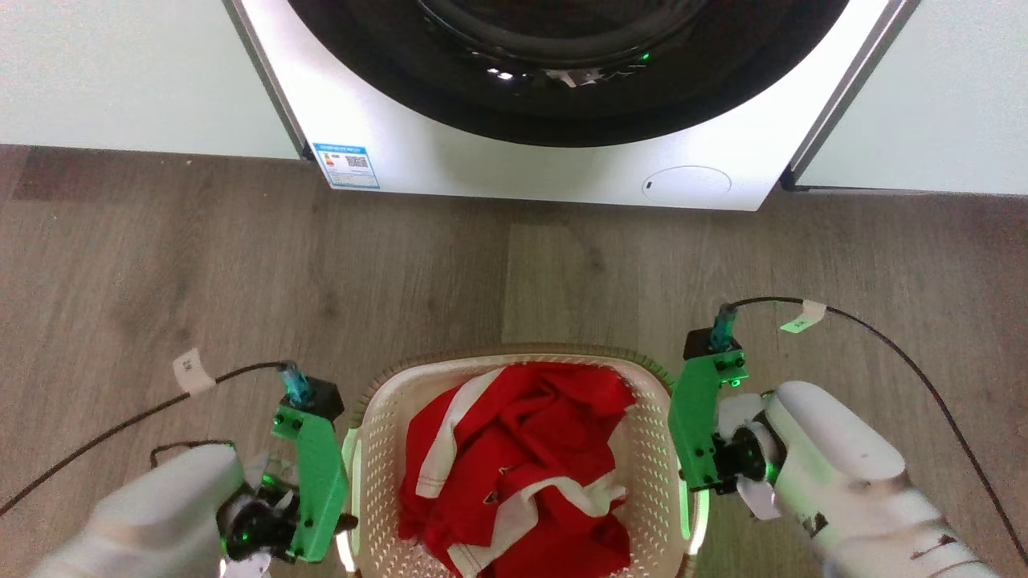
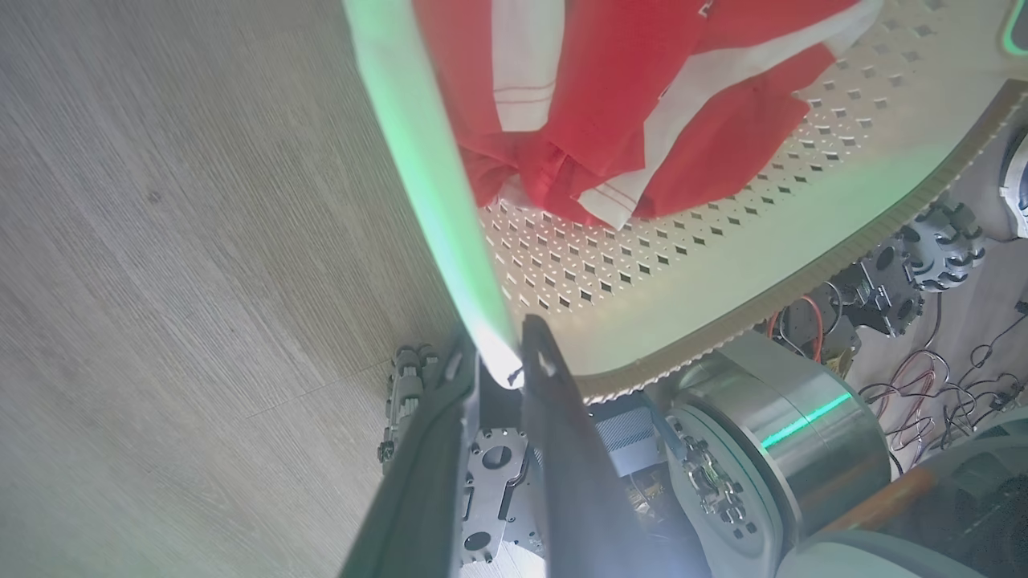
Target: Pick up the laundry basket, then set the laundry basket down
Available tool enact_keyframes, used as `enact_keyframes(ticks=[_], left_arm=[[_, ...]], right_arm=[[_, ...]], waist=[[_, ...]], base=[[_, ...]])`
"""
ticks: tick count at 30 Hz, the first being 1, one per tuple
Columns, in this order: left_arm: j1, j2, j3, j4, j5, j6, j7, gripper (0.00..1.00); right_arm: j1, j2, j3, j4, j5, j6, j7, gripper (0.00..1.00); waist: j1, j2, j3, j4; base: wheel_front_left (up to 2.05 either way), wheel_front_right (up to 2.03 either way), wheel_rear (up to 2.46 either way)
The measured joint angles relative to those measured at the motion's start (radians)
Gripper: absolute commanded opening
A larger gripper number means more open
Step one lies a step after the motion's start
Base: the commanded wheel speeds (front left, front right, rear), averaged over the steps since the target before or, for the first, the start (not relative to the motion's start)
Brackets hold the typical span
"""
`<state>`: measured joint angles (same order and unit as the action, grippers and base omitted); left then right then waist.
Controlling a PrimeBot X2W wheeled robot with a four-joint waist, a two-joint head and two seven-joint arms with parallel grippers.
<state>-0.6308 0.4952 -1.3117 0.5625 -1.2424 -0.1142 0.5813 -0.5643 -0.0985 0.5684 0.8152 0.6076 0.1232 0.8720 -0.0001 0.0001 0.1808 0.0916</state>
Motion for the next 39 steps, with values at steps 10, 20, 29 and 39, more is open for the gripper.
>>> enact_keyframes(ticks=[10,20,29,39], left_arm=[[0.0,0.0,0.0,0.0,-0.01,0.0,0.004,0.0],[-0.002,-0.002,0.0,0.002,-0.01,0.0,0.007,0.0],[-0.002,-0.004,0.0,0.002,-0.01,0.0,0.007,0.0],[-0.002,-0.006,0.0,0.005,-0.017,0.0,0.008,0.0]], right_arm=[[0.011,0.0,-0.029,-0.031,-0.028,0.0,0.026,0.0],[0.026,0.0,-0.055,-0.057,-0.046,0.0,0.044,0.0],[0.042,0.0,-0.072,-0.075,-0.063,0.0,0.061,0.0],[0.043,0.0,-0.084,-0.093,-0.076,0.0,0.077,0.0]], waist=[[0.0,0.0,0.006,0.003],[0.0,0.0,0.011,0.003],[0.0,0.0,0.009,0.005],[0.0,0.0,0.012,0.007]], base=[[0.0,0.0,0.0],[0.0,0.0,0.0],[0.0,0.0,0.0],[0.0,0.0,0.0]])
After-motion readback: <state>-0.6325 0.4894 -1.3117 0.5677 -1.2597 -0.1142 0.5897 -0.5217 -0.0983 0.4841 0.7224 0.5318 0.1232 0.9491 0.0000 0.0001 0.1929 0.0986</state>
